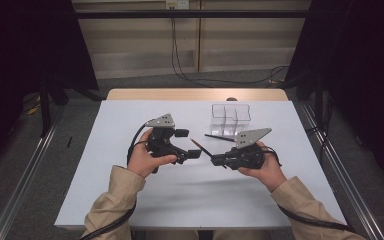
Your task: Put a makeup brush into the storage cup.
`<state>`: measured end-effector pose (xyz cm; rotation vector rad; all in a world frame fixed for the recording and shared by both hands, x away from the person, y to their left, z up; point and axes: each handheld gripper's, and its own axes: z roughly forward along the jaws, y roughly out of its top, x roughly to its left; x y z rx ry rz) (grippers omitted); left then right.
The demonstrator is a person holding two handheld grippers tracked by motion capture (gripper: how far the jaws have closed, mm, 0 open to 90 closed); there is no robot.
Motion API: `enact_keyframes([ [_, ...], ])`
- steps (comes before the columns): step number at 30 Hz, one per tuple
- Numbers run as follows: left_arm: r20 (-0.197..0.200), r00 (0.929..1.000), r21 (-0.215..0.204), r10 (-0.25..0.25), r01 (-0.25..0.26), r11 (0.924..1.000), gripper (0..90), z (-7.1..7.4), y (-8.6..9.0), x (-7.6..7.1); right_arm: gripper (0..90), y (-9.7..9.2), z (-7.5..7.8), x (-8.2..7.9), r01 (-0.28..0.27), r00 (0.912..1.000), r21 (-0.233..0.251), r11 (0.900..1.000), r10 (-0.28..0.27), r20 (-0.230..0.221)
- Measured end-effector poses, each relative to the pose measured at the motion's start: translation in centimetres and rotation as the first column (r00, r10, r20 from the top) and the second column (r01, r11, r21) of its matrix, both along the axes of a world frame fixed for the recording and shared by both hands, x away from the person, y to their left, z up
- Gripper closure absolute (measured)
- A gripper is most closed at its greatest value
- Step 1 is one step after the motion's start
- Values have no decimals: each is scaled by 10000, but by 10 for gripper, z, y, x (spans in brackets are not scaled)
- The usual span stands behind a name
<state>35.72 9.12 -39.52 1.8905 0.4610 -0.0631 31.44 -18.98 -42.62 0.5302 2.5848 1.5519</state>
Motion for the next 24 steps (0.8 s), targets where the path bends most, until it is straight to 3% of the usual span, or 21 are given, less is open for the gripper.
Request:
enact_keyframes([
  [9,221,9992,-1163,338,-310,9927,36,-2,0,-2,847,-1,0,0,23,10000,109,9999,-24,33],
  [18,360,9982,-1626,470,-406,9859,35,-8,-3,-4,847,-2,2,0,116,9999,301,9995,-118,78],
  [24,335,9986,-1709,404,-341,9847,35,-13,-5,-4,848,-2,1,0,353,9993,608,9975,-360,96],
])
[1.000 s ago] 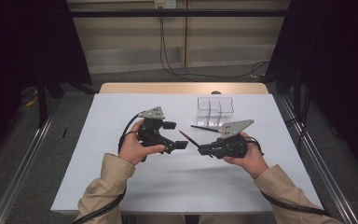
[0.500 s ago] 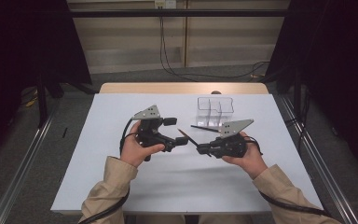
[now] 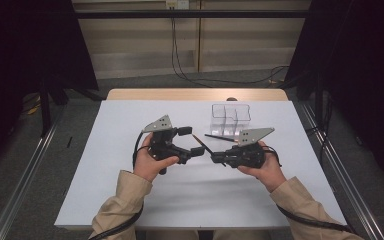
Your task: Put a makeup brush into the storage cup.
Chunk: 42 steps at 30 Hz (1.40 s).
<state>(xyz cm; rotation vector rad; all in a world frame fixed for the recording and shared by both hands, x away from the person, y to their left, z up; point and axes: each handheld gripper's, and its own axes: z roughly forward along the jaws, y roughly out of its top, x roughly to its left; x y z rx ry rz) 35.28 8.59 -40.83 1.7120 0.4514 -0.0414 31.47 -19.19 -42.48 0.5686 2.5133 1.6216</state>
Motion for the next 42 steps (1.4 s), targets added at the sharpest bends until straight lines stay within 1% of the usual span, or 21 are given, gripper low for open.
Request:
enact_keyframes([
  [2,55,10000,-13,-12,12,10000,40,-1,0,0,848,0,0,0,128,9999,233,9996,-127,-25],
  [3,13,10000,-85,-76,76,9999,48,-2,-1,-1,848,0,0,0,174,9998,353,9992,-173,-42],
  [5,47,10000,-112,-28,29,9999,57,-3,-1,-1,848,1,1,0,267,9996,496,9984,-267,-9],
  [7,36,10000,-267,-45,46,9996,79,-3,-2,-1,848,2,2,0,359,9993,624,9974,-362,43],
  [10,160,9998,-339,-89,95,9994,111,-3,-2,-2,847,5,3,0,485,9988,790,9957,-491,60],
  [11,169,9998,-419,-106,113,9991,128,-4,-3,-2,847,7,3,0,506,9987,847,9951,-513,69],
  [14,271,9995,-441,-161,173,9989,183,-4,-4,-4,847,10,3,-1,662,9977,1043,9923,-674,79],
  [16,414,9990,-412,-190,207,9989,246,-4,-4,-4,847,11,3,-1,721,9973,1177,9904,-735,81],
  [18,403,9990,-386,-174,190,9991,303,-4,-3,-4,847,12,3,-1,762,9969,1110,9909,-778,98],
  [20,380,9990,-480,-219,238,9986,373,-5,-3,-4,847,13,3,-1,794,9967,1092,9908,-808,81],
  [22,188,9994,-387,-282,289,9988,441,-5,-2,-5,847,13,3,-1,853,9962,1156,9896,-866,68],
  [23,200,9994,-340,-279,286,9990,484,-5,-2,-5,847,13,3,-1,894,9958,1216,9885,-909,74],
  [24,207,9993,-288,-297,303,9991,492,-6,-2,-4,846,13,3,-1,920,9956,1237,9880,-938,87],
  [25,150,9991,-373,-404,409,9985,512,-6,-2,-5,847,13,4,-1,940,9954,1206,9882,-957,90],
  [27,134,9991,-369,-391,396,9985,560,-7,-2,-5,847,14,4,-1,986,9946,1173,9882,-1016,197],
  [31,123,9993,-390,-352,357,9986,643,-7,-2,-4,846,14,3,-1,995,9948,1182,9880,-1014,103],
  [33,86,9993,-278,-354,356,9990,682,-7,-2,-4,846,14,3,-1,1085,9939,1149,9874,-1102,88],
  [36,68,9993,-225,-371,372,9991,720,-7,-2,-5,846,15,3,-1,1179,9927,1260,9850,-1201,104],
  [39,82,9995,-322,-290,293,9991,738,-6,-3,-5,846,15,3,0,1146,9932,1224,9858,-1165,84],
  [42,124,9993,-399,-347,351,9986,749,-7,-4,-5,846,17,3,0,1120,9934,1172,9868,-1142,122],
])
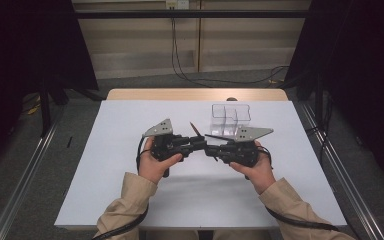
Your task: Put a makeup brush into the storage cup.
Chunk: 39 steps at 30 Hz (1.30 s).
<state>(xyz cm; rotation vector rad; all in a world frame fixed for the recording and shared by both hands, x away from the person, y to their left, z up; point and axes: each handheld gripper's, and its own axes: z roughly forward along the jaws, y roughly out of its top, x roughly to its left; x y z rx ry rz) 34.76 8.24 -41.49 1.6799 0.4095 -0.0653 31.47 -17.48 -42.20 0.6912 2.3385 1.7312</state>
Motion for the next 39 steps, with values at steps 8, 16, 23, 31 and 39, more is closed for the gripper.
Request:
enact_keyframes([
  [8,-36,10000,-90,55,-55,9999,772,0,0,0,846,3,1,0,19,10000,58,10000,-19,25],
  [16,-62,9999,-186,129,-130,9997,795,0,-2,-1,845,5,0,-1,117,9999,78,9999,-117,26],
  [23,-5,10000,-171,12,-12,9999,799,-1,-6,-2,845,7,0,-1,90,10000,55,9999,-90,-3],
  [31,86,10000,-172,37,-35,9998,811,-1,-7,-3,844,8,0,0,86,9999,98,9999,-85,-75],
  [39,189,9998,-117,61,-58,9999,828,-2,-8,-4,839,9,-2,0,81,9998,214,9997,-77,-201],
])
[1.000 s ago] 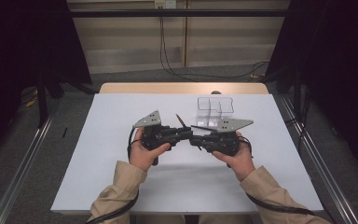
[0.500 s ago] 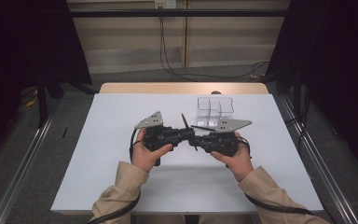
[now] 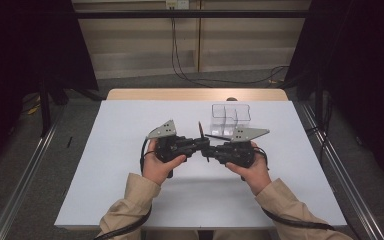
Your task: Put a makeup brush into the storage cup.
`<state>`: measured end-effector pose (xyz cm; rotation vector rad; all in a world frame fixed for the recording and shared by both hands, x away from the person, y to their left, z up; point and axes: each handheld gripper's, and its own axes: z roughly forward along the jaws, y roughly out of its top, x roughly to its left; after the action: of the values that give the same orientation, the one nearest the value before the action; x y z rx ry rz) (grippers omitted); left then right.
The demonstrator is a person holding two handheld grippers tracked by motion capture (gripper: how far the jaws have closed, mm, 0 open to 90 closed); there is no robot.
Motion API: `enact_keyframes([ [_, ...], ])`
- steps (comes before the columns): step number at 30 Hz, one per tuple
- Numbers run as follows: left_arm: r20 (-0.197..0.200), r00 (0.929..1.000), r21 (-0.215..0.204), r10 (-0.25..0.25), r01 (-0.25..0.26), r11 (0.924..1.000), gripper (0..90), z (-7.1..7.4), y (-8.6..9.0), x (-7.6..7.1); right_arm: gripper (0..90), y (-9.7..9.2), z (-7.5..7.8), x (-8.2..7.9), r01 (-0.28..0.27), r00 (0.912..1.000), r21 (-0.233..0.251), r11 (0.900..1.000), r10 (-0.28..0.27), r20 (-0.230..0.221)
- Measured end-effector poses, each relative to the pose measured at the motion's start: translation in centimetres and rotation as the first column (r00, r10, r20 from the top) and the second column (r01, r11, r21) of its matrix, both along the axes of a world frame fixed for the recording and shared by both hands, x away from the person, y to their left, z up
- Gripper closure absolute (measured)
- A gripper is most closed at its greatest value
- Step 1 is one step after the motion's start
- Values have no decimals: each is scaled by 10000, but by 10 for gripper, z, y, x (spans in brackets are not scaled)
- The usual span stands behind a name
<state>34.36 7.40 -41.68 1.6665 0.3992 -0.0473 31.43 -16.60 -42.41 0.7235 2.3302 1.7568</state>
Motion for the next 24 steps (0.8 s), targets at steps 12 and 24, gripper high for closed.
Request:
enact_keyframes([
  [12,194,9993,185,320,-323,9993,832,1,5,1,612,-10,-1,-2,88,9997,141,9999,-85,-225],
  [24,325,9983,523,487,-503,9974,832,1,7,2,284,-26,-1,1,639,9976,746,9952,-616,-327],
])
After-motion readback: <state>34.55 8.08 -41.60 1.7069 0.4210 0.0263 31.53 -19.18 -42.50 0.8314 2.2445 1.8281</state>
